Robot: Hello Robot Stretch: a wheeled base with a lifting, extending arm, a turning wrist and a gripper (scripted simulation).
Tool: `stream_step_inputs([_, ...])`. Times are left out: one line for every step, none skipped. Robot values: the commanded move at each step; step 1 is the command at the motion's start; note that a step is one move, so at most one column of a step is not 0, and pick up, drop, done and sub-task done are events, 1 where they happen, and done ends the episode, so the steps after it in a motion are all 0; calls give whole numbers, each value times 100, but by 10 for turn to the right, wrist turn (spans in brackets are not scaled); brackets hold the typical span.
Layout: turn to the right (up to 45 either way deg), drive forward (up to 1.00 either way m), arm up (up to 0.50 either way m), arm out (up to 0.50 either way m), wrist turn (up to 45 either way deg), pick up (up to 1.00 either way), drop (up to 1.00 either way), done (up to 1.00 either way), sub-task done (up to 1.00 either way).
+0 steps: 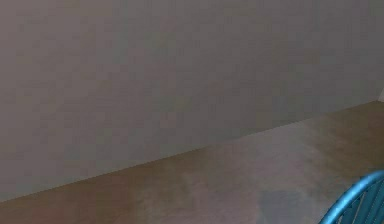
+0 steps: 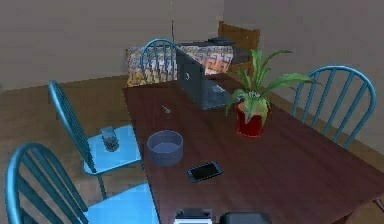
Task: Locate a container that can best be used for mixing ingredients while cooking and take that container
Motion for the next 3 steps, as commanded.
stream_step_inputs([0, 0, 0, 40, 0, 0, 0, 0, 0])
stream_step_inputs([0, 0, 0, 0, 450, 0, 0, 0, 0])
stream_step_inputs([0, 0, 0, 0, 450, 0, 0, 0, 0])
